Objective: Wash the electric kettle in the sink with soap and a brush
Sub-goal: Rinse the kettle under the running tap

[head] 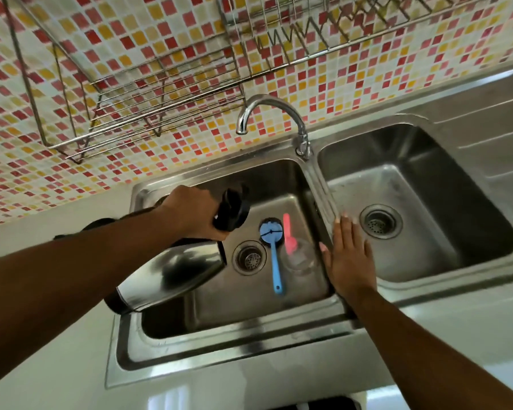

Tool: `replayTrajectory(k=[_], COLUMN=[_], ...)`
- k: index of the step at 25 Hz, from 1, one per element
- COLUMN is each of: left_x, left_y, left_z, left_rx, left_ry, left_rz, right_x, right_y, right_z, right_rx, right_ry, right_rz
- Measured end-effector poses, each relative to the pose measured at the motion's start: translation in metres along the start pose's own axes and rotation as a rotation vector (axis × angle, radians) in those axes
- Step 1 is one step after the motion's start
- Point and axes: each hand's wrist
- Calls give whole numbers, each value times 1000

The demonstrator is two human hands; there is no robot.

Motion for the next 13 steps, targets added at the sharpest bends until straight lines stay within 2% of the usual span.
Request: replayTrajectory(k=[6, 13], left_x=[32, 55], left_y=[-21, -42], left_z=[-9, -2], left_rx=[166, 317], left_ry=[99, 191], left_rz=[-187, -249], right_x=[1, 1], right_y=[-1, -1], right_z=[-8, -9], right_rx=[-50, -19], right_ry=[-10, -30], right_rz=[1, 13])
Point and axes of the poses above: each hand's wrist, its own x-axis towards the middle knuckle, its own z-axis out of the back of the hand, y = z × x, and after that the axes turned 8 degrees about -y, right-handed
